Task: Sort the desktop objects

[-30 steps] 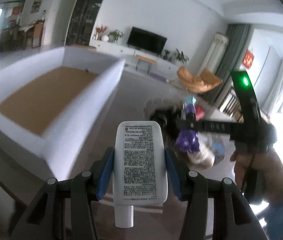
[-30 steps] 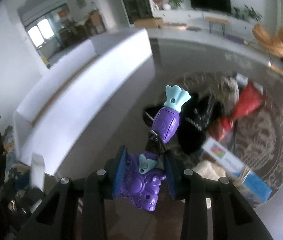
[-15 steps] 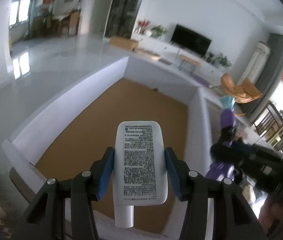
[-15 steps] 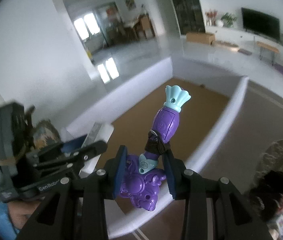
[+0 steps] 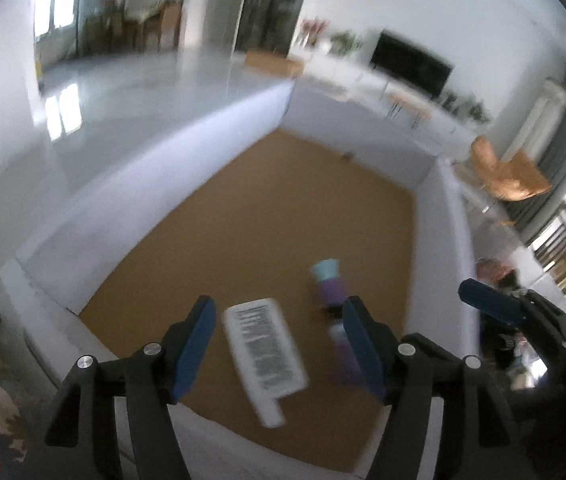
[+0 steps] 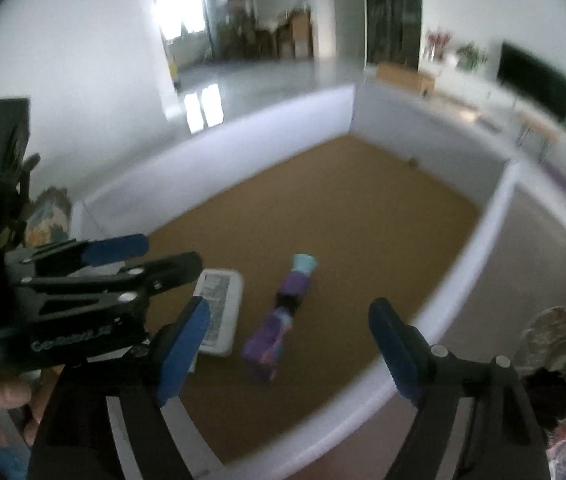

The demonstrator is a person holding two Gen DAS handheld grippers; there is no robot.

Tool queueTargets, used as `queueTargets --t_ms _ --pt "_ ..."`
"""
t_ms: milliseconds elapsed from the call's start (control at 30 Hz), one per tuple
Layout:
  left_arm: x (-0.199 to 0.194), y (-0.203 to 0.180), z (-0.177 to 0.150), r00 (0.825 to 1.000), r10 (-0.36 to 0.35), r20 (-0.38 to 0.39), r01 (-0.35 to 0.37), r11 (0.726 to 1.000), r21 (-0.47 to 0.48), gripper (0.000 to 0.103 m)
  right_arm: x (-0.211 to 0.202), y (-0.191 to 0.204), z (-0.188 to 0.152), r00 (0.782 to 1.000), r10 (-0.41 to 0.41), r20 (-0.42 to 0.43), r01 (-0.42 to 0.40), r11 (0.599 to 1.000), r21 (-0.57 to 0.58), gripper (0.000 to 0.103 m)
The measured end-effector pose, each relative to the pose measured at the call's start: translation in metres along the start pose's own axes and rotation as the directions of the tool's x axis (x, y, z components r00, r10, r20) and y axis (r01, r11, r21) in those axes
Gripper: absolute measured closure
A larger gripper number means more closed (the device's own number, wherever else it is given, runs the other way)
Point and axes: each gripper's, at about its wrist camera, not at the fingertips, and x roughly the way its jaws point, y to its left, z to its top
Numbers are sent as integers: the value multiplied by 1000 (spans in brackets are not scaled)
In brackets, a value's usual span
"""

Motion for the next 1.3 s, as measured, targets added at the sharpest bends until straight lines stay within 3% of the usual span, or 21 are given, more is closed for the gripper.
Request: queueTargets --t_ms 133,233,300,367,433,567,667,867,1033,1100,1300 --pt "-54 -58 -32 990 -116 81 105 987 122 37 -65 -13 -45 980 -108 168 114 993 -28 7" --pt "-77 -117 -71 962 -263 70 241 943 229 22 -111 -39 -104 932 -264 247 275 961 -11 1" --pt "-78 -154 -108 946 -323 26 303 910 283 6 -135 -62 -149 896 -372 244 379 925 21 1" --pt "-70 -183 -140 940 -339 -37 332 885 327 5 -155 -87 -194 868 -460 188 454 888 76 1" --pt "-39 -210 -168 946 -301 -123 325 872 366 5 -161 -106 -228 861 -497 109 485 866 121 0" --pt "15 -228 -181 949 -214 -231 287 888 358 6 -158 -152 -292 863 -497 -91 505 836 216 0" --pt "45 -227 -174 959 -158 -237 235 910 343 6 -142 -168 -305 868 -469 -161 495 837 233 0" --pt "75 -238 -155 977 -96 -190 163 914 373 6 -127 -173 -301 887 -422 -186 460 841 284 0" --pt "90 -247 -148 986 -50 -158 116 890 441 4 -129 -187 -307 911 -373 -179 413 832 369 0" --pt "99 -251 -143 985 -56 -166 126 885 448 0 -132 -188 -309 907 -381 -181 422 821 385 0" --pt "116 -262 -130 985 -54 -161 121 891 438 0 -130 -187 -307 905 -385 -178 425 819 385 0"
